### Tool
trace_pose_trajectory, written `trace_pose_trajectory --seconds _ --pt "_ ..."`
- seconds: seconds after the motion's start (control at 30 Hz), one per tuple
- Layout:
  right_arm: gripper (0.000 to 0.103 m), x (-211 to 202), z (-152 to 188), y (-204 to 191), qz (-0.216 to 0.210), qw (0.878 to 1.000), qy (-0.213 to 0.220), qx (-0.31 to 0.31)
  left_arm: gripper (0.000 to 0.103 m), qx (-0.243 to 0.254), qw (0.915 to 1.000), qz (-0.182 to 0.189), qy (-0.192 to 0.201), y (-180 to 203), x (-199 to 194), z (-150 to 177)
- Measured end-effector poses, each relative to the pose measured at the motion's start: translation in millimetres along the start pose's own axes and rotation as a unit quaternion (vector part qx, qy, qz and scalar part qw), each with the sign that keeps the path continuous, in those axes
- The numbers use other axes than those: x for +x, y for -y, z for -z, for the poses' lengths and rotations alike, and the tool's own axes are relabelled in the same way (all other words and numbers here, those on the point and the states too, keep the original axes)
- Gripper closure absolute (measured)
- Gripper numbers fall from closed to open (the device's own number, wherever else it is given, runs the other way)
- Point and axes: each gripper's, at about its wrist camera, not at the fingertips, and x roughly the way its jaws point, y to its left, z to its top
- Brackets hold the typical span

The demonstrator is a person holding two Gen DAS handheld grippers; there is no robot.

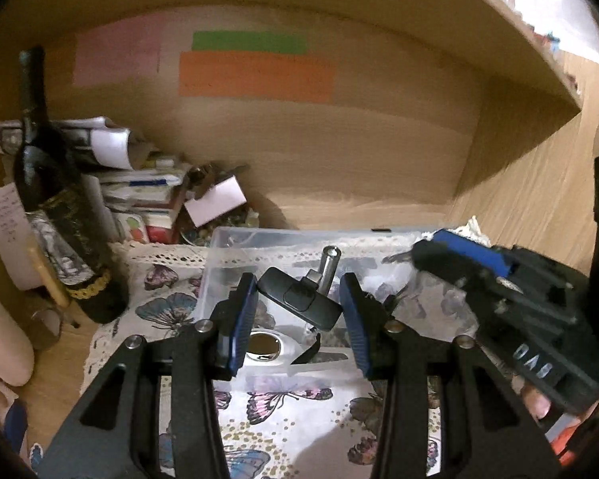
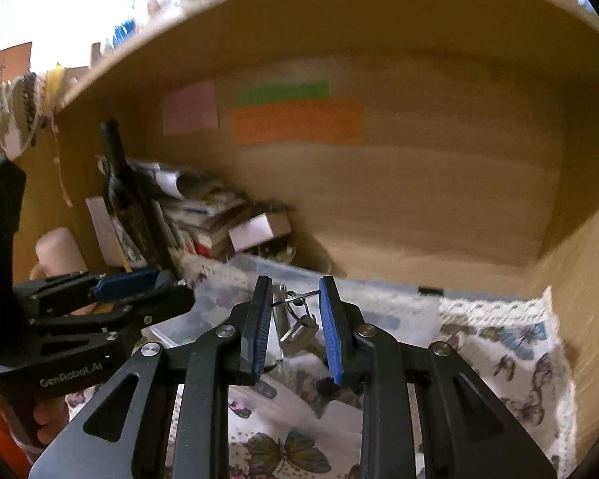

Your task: Organize rigid objects

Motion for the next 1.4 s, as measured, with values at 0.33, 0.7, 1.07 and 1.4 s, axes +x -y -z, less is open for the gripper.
trace_pose_trajectory --seconds 0.33,0.7,1.07,1.4 --pt "0.081 47 23 14 0.009 0.996 -0.084 0.012 0.061 -0.013 0.9970 0.000 -0.076 -10 59 18" --pt "0.081 58 28 16 0.008 0.994 -0.111 0.015 0.055 -0.015 0.9956 -0.008 -0.092 -11 68 23" --pt "0.072 24 12 12 0.004 0.998 -0.064 0.011 0.047 -0.014 0.9987 -0.004 -0.048 -10 26 14" --pt "0.036 -55 -5 -1 0.006 0.999 0.042 0.000 0.032 -0.007 0.9980 0.000 0.063 -1 -64 3"
